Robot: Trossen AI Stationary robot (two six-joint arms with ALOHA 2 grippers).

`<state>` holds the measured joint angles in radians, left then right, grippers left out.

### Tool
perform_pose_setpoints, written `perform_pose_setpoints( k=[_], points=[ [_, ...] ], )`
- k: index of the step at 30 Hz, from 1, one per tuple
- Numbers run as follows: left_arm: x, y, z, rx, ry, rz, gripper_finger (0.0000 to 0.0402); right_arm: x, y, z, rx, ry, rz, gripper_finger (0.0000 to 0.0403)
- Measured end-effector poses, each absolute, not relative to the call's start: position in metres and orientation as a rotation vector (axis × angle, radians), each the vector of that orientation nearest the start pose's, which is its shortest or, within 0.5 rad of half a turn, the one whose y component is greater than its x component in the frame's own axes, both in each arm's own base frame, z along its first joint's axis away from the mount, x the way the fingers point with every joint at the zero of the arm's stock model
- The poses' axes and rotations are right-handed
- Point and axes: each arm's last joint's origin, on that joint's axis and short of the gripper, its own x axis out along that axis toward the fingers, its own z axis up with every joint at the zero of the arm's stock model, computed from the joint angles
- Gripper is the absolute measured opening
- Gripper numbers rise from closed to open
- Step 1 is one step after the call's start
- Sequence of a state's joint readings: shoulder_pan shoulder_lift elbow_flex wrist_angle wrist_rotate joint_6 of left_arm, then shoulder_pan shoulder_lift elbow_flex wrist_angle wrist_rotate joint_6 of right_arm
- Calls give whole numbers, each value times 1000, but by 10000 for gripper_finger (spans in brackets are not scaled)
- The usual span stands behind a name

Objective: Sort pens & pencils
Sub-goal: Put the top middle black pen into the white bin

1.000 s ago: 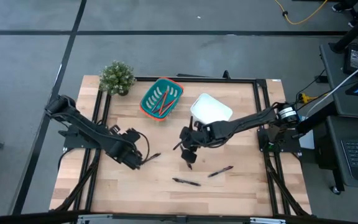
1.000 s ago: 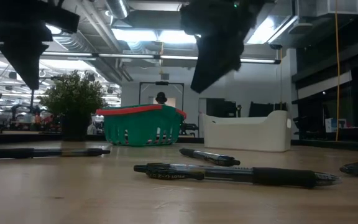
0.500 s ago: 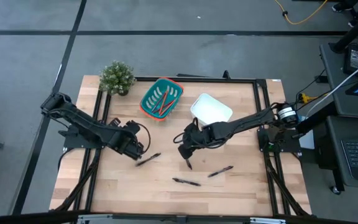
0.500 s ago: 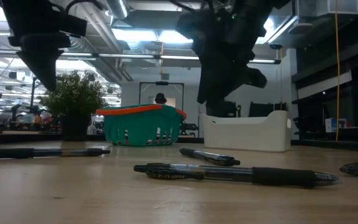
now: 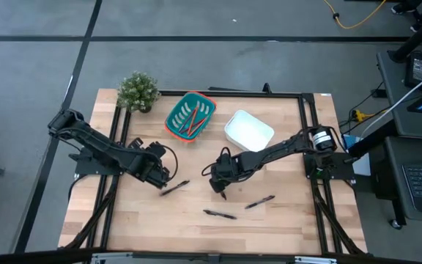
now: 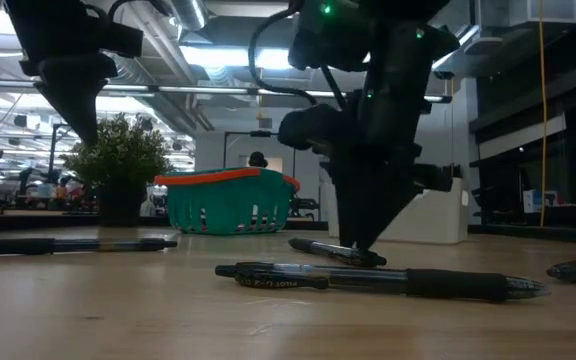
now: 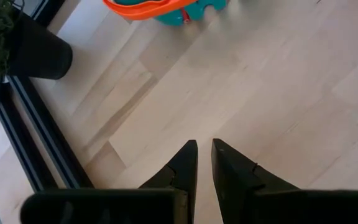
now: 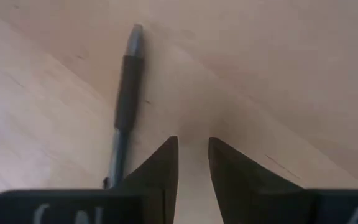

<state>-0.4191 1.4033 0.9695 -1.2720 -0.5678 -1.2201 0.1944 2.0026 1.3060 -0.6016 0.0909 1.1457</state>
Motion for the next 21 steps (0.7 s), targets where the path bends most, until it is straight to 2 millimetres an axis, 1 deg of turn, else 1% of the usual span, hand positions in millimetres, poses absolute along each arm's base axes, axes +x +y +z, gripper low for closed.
perform_pose_setpoints(
  k=[7,15,18,21],
  points=[
    [199,-72,224,-183,1130,920,43,378,73,140,789,1183,-571,90],
    [199,-72,224,-183,1130,920,43,382,77,143,829,1198,-457,91],
    [199,-72,224,-183,1130,920,43,386,78,152,808,1203,-444,90],
    [199,-72,224,-182,1130,920,43,390,78,165,766,1210,-456,90]
  ],
)
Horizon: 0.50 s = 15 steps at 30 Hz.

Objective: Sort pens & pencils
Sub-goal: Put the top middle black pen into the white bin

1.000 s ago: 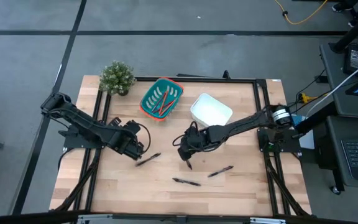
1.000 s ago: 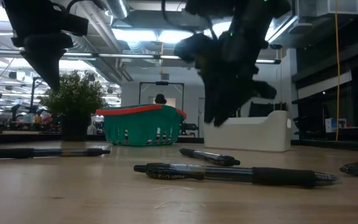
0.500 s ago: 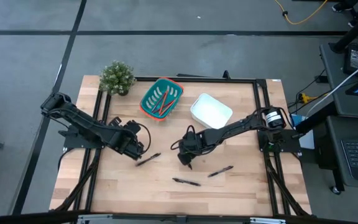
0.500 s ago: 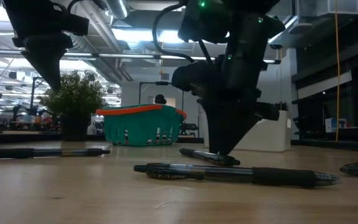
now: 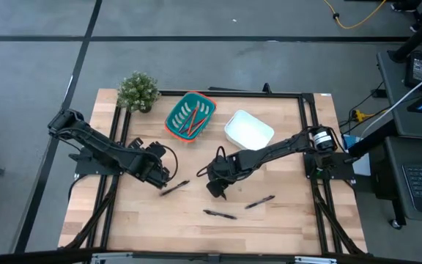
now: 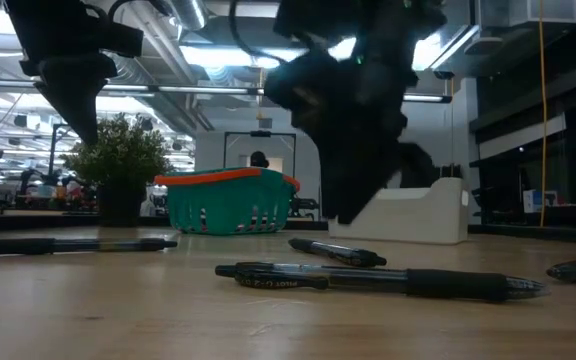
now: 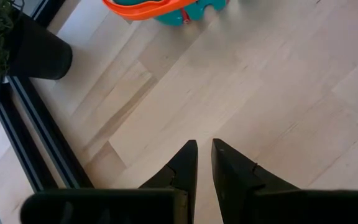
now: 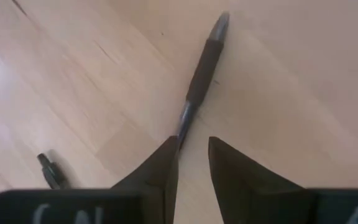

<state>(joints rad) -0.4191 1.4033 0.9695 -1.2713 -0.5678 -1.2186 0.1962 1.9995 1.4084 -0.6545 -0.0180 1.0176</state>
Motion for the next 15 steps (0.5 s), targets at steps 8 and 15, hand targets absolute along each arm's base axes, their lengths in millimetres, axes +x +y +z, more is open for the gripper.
perform_pose_setpoints(
  k=[8,15],
  points=[
    [199,-72,224,-182,1131,920,43,396,92,196,714,1184,-468,91],
    [199,-72,224,-181,1131,920,43,396,99,191,731,1199,-495,90]
  ],
)
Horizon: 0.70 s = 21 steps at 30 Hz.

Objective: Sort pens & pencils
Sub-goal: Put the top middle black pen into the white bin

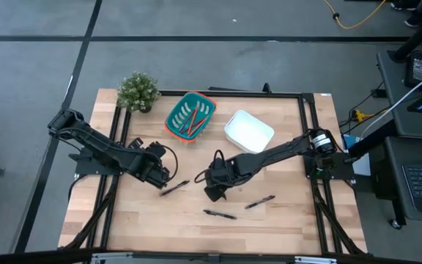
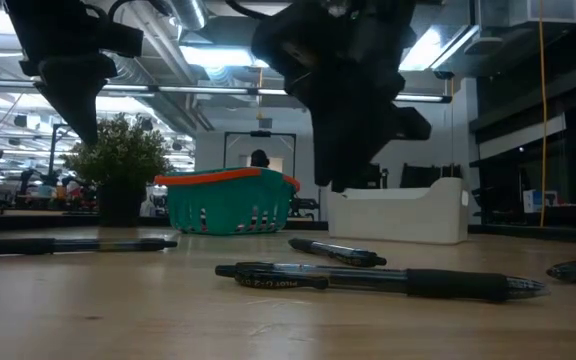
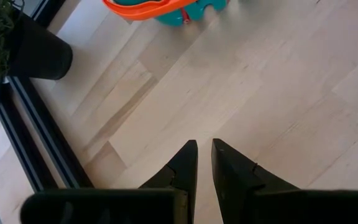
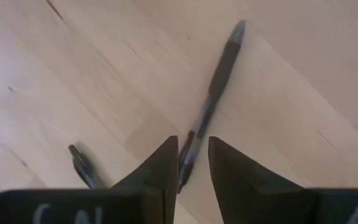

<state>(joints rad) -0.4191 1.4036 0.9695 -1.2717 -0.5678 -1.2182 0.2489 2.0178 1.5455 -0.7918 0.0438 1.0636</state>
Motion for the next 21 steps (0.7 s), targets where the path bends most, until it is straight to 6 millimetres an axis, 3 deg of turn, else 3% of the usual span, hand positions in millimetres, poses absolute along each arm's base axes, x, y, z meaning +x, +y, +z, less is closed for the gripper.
perform_pose_setpoints(
  k=[5,9,13,18,21],
  points=[
    [199,-72,224,-180,1132,920,43,401,104,196,774,1187,-438,90],
    [199,-72,224,-180,1132,920,43,417,115,204,745,1165,-387,90],
    [199,-72,224,-180,1132,920,43,440,125,196,636,1251,-369,90],
    [198,-73,224,-175,1134,913,43,444,118,189,428,1481,-501,90],
    [198,-75,224,-170,1134,905,43,446,114,195,369,1494,-546,90]
  ],
)
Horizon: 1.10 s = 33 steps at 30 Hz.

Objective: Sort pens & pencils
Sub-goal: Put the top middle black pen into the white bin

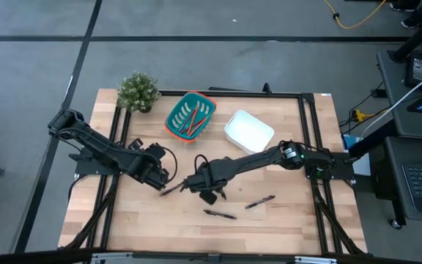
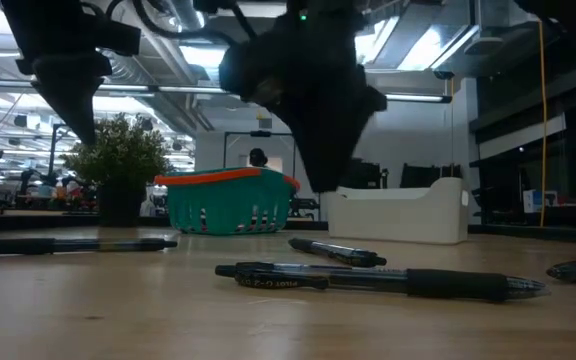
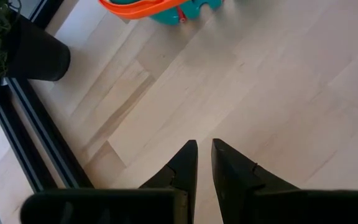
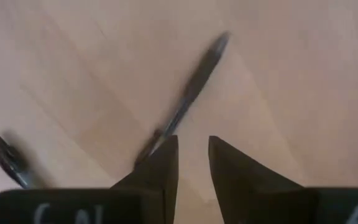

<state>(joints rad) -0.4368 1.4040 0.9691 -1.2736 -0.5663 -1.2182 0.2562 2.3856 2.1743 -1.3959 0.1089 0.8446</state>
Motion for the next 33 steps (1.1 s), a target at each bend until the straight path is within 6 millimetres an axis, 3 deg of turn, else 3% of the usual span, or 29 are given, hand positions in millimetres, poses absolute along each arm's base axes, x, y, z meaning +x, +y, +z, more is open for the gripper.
perform_pose_setpoints(
  k=[7,24,33],
  points=[
    [197,-76,224,-167,1134,900,43,455,118,212,259,1385,-456,90],
    [197,-76,224,-180,1140,898,43,450,122,210,296,1408,-519,90],
    [197,-76,224,-180,1140,898,43,459,124,210,230,1349,-394,90]
  ],
)
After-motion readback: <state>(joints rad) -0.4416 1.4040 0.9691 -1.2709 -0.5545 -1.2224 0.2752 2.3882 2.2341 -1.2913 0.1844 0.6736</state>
